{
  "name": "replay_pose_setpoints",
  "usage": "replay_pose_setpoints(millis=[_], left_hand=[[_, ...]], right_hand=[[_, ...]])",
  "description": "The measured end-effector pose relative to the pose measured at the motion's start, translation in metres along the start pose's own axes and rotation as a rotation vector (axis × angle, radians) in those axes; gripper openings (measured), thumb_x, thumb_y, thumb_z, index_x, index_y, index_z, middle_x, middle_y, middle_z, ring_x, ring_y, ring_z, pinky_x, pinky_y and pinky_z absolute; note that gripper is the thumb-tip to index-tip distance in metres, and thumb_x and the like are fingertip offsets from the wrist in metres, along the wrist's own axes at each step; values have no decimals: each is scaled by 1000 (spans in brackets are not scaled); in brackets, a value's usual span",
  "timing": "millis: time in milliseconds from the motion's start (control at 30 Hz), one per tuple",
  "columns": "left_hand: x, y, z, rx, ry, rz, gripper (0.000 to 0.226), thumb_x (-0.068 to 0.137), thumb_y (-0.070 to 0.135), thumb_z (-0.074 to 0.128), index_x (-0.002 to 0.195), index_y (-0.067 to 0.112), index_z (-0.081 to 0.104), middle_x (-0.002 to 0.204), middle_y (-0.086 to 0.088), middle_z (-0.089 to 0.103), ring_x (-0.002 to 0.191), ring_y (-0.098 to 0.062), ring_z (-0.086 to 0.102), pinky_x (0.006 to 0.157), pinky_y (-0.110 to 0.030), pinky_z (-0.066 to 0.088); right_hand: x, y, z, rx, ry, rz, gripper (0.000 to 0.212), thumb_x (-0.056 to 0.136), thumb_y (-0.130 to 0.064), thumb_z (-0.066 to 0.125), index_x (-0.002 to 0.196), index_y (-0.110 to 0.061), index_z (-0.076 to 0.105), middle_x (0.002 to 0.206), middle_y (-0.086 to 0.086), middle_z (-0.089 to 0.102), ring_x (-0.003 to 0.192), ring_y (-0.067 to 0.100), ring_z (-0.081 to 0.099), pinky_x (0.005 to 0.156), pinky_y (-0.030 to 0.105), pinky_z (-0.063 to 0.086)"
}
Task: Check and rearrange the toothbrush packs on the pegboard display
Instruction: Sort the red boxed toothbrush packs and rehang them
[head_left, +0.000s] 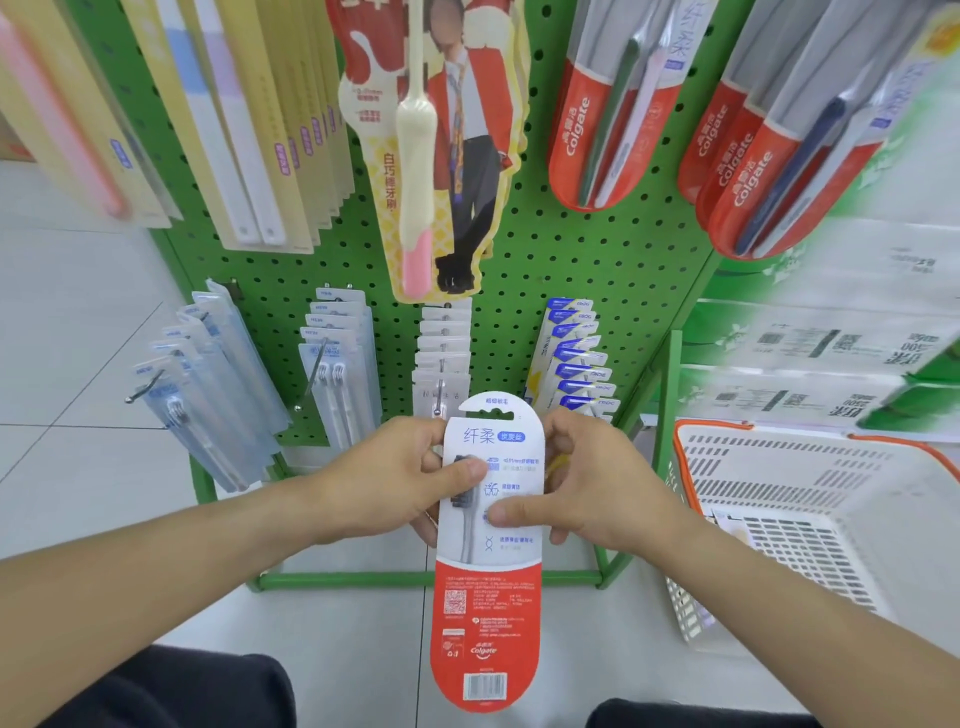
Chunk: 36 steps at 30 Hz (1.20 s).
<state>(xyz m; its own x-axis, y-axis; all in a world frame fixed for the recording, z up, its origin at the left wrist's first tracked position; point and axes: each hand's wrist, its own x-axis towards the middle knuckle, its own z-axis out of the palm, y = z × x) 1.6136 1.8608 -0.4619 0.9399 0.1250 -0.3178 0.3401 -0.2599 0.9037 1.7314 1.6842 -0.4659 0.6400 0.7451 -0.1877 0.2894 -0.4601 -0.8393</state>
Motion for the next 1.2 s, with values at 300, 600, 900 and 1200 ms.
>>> replay_pose_setpoints(millis=[300,600,900,1200], left_hand=[[-3,4,2,-31,-36,-79,33,107,33,40,115,10,62,96,-18,77,84,-38,75,73,-49,63],[-8,8,4,-67,-100,-108,55,106,46,28,112,5,64,94,-19,77,84,-42,74,69,-43,64],[-10,9,0,5,-62,-56,47,104,42,37,107,6,68,94,-8,79,83,-28,76,64,-36,63],[-11,15,-4,93,222,66,57,84,64,50,121,22,57,106,4,76,92,-14,74,83,-47,61]], right_hand=[[-5,-9,3,-41,33,-133,60,68,-34,93,115,-39,57,106,-7,66,45,7,57,35,25,42],[-5,-16,9,-18,136,-129,29,83,-46,77,85,-20,64,82,2,71,45,8,60,37,25,42],[-3,-10,7,56,81,-112,43,101,-39,56,81,-2,63,68,10,74,51,29,70,49,52,57],[-12,-20,-7,406,159,-166,10,96,-13,66,98,-3,67,80,8,69,58,27,69,50,38,60]])
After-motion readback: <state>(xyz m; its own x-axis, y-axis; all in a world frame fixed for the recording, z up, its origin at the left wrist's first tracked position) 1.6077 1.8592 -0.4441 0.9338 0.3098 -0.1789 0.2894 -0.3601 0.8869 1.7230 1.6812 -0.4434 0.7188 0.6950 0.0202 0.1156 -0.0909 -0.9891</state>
